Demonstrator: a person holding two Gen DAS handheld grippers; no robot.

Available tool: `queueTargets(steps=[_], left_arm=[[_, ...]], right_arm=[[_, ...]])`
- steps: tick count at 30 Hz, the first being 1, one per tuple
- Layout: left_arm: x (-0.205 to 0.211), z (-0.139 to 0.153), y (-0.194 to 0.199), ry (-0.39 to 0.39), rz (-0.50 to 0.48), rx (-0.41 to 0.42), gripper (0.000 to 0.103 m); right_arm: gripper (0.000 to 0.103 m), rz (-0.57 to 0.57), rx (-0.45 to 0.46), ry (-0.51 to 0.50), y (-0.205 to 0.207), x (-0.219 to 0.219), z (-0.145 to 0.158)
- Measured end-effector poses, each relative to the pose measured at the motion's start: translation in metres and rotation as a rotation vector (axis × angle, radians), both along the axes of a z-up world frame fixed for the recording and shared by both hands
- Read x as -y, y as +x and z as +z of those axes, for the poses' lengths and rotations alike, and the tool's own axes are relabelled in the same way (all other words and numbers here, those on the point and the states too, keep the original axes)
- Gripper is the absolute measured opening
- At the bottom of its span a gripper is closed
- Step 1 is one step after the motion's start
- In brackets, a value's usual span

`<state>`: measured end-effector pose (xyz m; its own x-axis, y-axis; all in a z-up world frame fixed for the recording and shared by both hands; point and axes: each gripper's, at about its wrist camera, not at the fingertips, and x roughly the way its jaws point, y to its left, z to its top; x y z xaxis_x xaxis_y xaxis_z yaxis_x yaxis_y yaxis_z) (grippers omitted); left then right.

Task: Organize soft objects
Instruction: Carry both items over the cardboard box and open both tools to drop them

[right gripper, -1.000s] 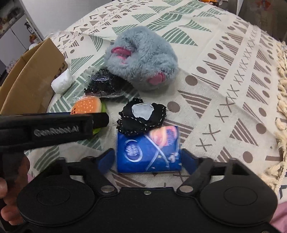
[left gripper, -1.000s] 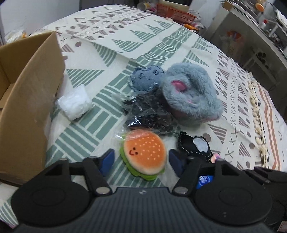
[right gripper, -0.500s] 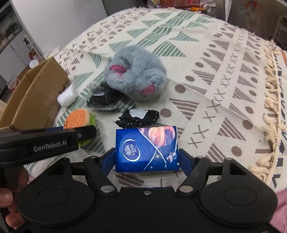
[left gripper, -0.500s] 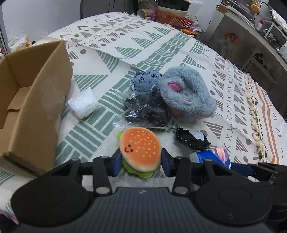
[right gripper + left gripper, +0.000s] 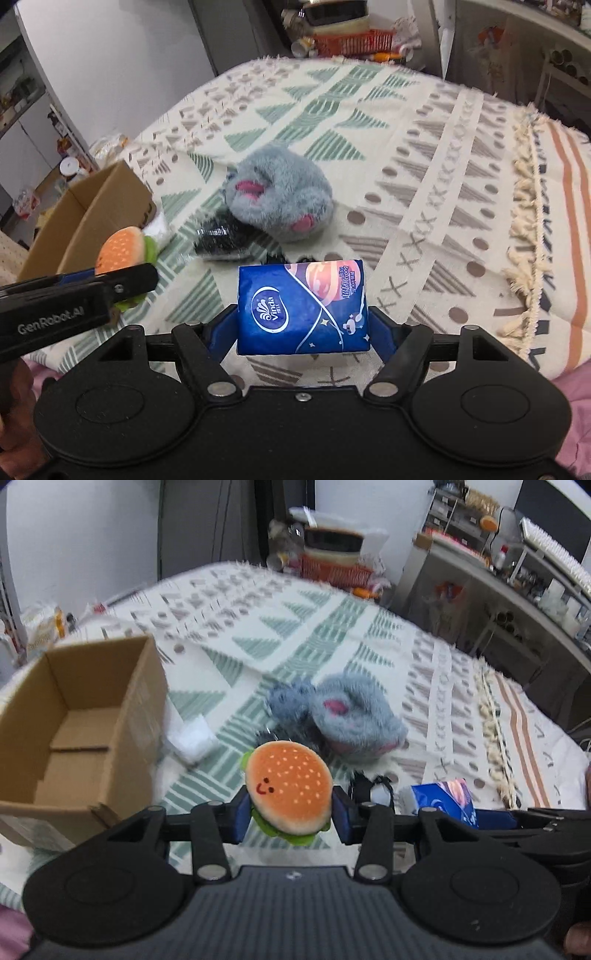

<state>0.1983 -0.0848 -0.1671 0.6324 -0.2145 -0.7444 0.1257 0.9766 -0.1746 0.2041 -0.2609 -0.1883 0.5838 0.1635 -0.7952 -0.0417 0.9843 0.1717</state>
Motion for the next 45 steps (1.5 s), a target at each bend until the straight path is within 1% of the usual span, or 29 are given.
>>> queueTargets(steps=[3, 5, 8, 12, 15, 17, 18, 22, 26, 28, 34, 38, 39, 41, 45], left_arm=[[-0.011, 0.008, -0.001, -0.035, 0.015, 0.010, 0.044], [-0.017, 0.013, -0.002, -0.042, 0.026, 0.023, 0.044], [-0.022, 0.020, -0.002, -0.038, 0.029, 0.054, 0.044], [-0.033, 0.027, -0.001, -0.075, 0.028, 0.069, 0.044], [-0.044, 0.035, -0.003, -0.079, 0.032, 0.104, 0.044], [-0.051, 0.040, -0.005, -0.059, 0.036, 0.127, 0.044], [-0.055, 0.041, -0.005, -0.056, 0.045, 0.136, 0.044], [-0.076, 0.047, -0.006, -0.089, 0.088, 0.149, 0.044], [-0.094, 0.052, -0.005, -0.065, 0.147, 0.178, 0.044], [-0.106, 0.053, -0.003, -0.077, 0.174, 0.173, 0.044], [-0.141, 0.045, 0.004, -0.087, 0.280, 0.117, 0.044], [-0.161, 0.042, 0.007, -0.104, 0.329, 0.093, 0.044], [-0.165, 0.041, 0.007, -0.101, 0.348, 0.089, 0.044], [-0.171, 0.040, 0.008, -0.070, 0.393, 0.088, 0.044], [-0.184, 0.032, 0.011, -0.086, 0.430, 0.041, 0.044]], right_arm=[[0.071, -0.020, 0.028, 0.001, -0.003, -0.002, 0.012], [0.071, -0.032, 0.041, -0.002, -0.003, -0.005, 0.019], [0.071, -0.028, 0.073, -0.013, -0.003, -0.014, 0.032], [0.071, -0.015, 0.100, -0.031, 0.002, -0.032, 0.046], [0.071, -0.002, 0.130, -0.029, 0.004, -0.045, 0.059], [0.071, 0.016, 0.150, -0.027, 0.006, -0.056, 0.068], [0.071, 0.028, 0.159, -0.031, 0.008, -0.062, 0.071], [0.071, 0.072, 0.174, -0.035, 0.015, -0.088, 0.080], [0.071, 0.102, 0.184, -0.037, 0.024, -0.112, 0.083], [0.071, 0.122, 0.181, -0.032, 0.029, -0.123, 0.083], [0.071, 0.170, 0.178, -0.017, 0.038, -0.153, 0.082], [0.071, 0.182, 0.172, -0.003, 0.045, -0.166, 0.081], [0.071, 0.180, 0.169, 0.002, 0.046, -0.168, 0.082], [0.071, 0.190, 0.172, 0.018, 0.048, -0.175, 0.083], [0.071, 0.208, 0.164, 0.045, 0.053, -0.186, 0.081]])
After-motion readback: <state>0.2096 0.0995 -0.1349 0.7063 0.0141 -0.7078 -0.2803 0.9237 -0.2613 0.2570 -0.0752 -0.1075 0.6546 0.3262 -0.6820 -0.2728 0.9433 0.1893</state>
